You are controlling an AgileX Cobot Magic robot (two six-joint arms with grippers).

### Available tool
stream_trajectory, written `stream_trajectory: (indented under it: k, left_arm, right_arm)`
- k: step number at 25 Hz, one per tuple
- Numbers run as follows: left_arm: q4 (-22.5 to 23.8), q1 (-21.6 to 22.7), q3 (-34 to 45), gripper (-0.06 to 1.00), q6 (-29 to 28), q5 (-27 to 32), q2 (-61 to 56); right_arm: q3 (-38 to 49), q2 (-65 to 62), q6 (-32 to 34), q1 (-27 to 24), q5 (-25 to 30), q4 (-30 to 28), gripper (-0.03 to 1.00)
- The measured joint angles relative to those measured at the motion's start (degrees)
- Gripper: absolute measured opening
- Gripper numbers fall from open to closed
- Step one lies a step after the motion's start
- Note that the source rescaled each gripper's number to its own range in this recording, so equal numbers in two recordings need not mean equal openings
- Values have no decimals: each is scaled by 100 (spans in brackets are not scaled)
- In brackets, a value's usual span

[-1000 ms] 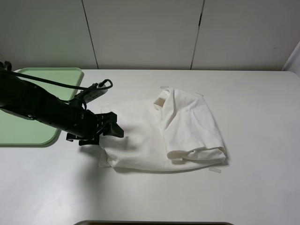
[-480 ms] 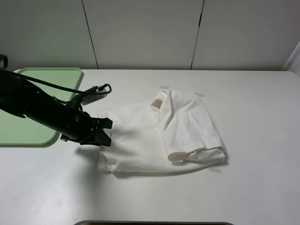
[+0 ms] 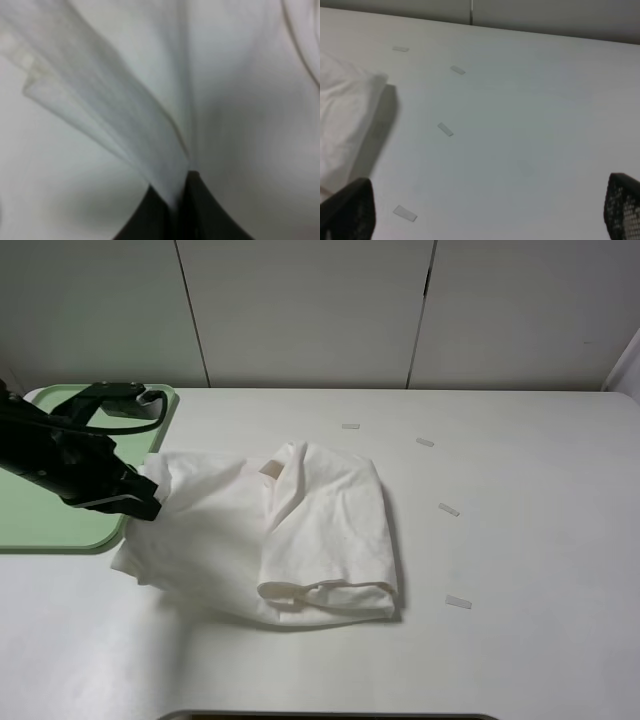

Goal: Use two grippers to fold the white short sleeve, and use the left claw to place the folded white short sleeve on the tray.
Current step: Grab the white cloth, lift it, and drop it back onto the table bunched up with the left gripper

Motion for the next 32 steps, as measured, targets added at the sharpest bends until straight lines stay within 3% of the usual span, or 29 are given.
stream_trajectory:
  k: [3,10,15,20,25,28,32]
  left_arm:
    - [714,247,-5,0,-34,320,-399]
    - [1883,584,-83,0,-260,800,-820]
    - [2120,605,-202,0,-476,857,-837]
    - [1280,-54,-333,0,-487,869,-837]
    - [791,-695,-573,0,-481,846,-837]
    - [737,-788,-614,0,-481,825,-837]
    - [132,-1522,-806,0,-349,367,-667]
  right_arm:
    - [0,0,0,0,0,0,100]
    - [0,0,0,0,0,0,100]
    - [0,0,0,0,0,0,100]
    - [0,0,0,0,0,0,100]
    - [0,0,0,0,0,0,100]
    - [0,0,0,0,0,0,100]
    - [0,0,0,0,0,0,100]
